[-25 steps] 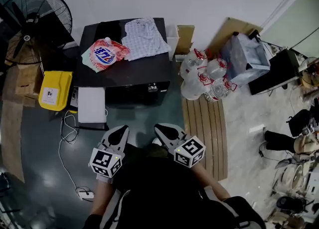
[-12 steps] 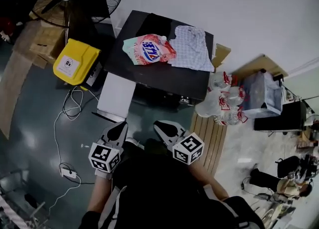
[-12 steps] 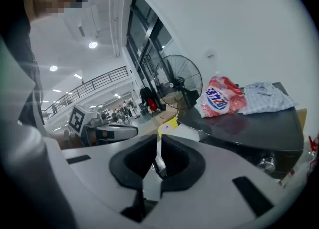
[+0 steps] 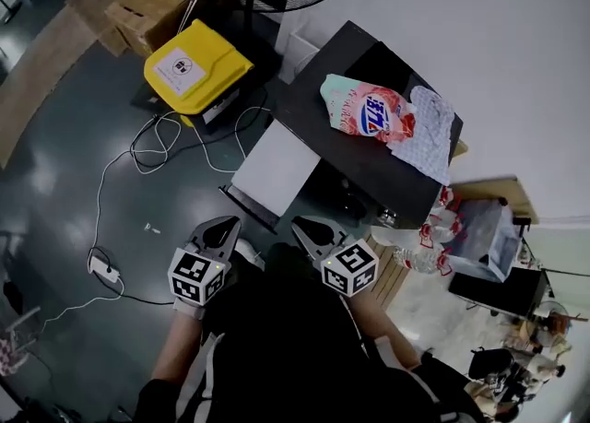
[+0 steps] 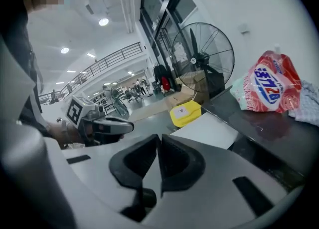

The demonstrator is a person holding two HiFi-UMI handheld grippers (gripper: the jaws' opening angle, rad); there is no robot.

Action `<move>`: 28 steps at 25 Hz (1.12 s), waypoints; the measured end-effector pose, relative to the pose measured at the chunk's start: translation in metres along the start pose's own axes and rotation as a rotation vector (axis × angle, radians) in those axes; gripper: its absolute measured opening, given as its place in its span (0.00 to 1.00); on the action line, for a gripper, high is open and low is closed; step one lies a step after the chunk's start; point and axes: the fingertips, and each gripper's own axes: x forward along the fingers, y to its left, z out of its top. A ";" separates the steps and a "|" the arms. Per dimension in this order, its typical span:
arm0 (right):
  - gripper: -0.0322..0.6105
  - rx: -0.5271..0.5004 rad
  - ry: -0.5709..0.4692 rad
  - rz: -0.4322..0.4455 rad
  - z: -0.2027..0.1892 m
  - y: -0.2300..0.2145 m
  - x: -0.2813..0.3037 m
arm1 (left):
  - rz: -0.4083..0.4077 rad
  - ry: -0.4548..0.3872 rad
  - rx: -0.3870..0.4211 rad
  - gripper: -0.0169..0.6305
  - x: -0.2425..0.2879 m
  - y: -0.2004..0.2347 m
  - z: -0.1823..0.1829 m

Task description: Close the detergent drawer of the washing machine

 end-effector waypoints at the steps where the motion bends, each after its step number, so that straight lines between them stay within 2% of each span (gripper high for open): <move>1: 0.09 -0.009 0.020 0.006 0.000 0.002 0.011 | 0.008 0.004 -0.012 0.04 -0.004 0.010 -0.005; 8: 0.09 -0.091 0.192 0.064 -0.017 0.022 0.067 | 0.049 0.042 -0.090 0.04 -0.019 0.053 -0.043; 17: 0.10 -0.191 0.391 0.128 -0.058 0.022 0.104 | 0.075 0.087 -0.170 0.05 -0.004 0.063 -0.076; 23: 0.16 -0.229 0.506 0.159 -0.086 0.011 0.112 | 0.109 0.122 -0.209 0.05 0.012 0.070 -0.098; 28: 0.21 -0.228 0.564 0.175 -0.103 0.006 0.115 | 0.107 0.164 -0.205 0.05 0.028 0.071 -0.118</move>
